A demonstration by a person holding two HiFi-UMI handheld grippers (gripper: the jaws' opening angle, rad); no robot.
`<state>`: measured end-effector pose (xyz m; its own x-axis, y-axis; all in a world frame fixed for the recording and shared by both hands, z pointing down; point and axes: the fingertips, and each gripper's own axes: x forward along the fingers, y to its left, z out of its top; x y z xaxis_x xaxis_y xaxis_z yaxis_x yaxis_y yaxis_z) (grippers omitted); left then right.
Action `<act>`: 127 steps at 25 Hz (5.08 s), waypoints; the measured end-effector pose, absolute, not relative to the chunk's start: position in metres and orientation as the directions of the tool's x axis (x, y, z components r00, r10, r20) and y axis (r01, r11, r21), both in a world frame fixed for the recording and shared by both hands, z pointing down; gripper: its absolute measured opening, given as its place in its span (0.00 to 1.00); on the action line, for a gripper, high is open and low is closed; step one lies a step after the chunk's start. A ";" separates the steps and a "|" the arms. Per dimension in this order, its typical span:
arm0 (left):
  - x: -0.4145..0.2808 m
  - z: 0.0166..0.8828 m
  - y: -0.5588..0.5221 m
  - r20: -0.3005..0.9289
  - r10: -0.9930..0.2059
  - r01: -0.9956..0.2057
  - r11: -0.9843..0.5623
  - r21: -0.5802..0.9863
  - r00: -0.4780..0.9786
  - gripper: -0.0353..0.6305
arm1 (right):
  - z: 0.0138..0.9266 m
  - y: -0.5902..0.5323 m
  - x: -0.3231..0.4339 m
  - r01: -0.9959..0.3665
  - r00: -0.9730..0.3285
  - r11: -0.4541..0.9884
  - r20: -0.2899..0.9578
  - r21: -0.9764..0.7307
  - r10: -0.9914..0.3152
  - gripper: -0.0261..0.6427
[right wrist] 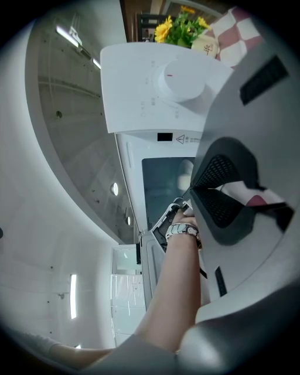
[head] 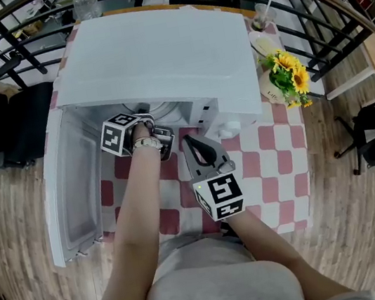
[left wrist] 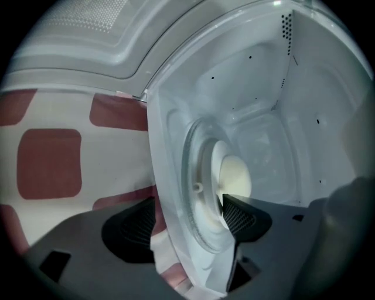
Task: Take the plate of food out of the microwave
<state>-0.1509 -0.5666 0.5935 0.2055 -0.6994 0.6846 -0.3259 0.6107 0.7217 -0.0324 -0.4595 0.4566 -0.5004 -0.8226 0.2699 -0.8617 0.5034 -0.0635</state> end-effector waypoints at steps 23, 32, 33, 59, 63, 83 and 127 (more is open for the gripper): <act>-0.154 0.584 -0.552 0.633 -0.738 -0.263 0.578 0.772 0.233 0.40 | 0.448 -0.454 -0.031 -0.869 -0.487 0.494 0.257 -0.044 -0.835 0.08; -0.156 0.577 -0.545 0.596 -0.763 -0.245 0.546 0.801 0.250 0.26 | 0.446 -0.450 -0.034 -0.861 -0.499 0.507 0.251 -0.035 -0.830 0.08; -0.157 0.576 -0.544 0.589 -0.768 -0.238 0.540 0.807 0.253 0.24 | 0.445 -0.449 -0.034 -0.861 -0.498 0.507 0.250 -0.035 -0.830 0.08; -0.158 0.543 -0.541 0.370 -0.882 -0.161 0.336 0.928 0.292 0.07 | 0.437 -0.443 -0.034 -0.862 -0.496 0.506 0.230 -0.018 -0.837 0.08; -0.157 0.539 -0.540 0.348 -0.888 -0.164 0.311 0.936 0.300 0.07 | 0.436 -0.442 -0.033 -0.867 -0.489 0.498 0.230 -0.018 -0.842 0.08; -0.152 0.508 -0.509 0.211 -0.912 -0.159 0.163 0.974 0.353 0.07 | 0.414 -0.417 -0.043 -0.860 -0.500 0.511 0.181 0.012 -0.847 0.08; -0.148 0.432 -0.403 0.007 -0.946 -0.097 -0.026 0.995 0.325 0.07 | 0.389 -0.387 -0.040 -0.904 -0.426 0.426 0.135 -0.030 -0.895 0.08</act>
<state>-0.1479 -0.4033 0.4320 0.3247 -0.9458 0.0066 -0.0971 -0.0264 0.9949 -0.0398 -0.3866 0.3889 -0.4263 -0.8945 0.1348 -0.9041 0.4262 -0.0304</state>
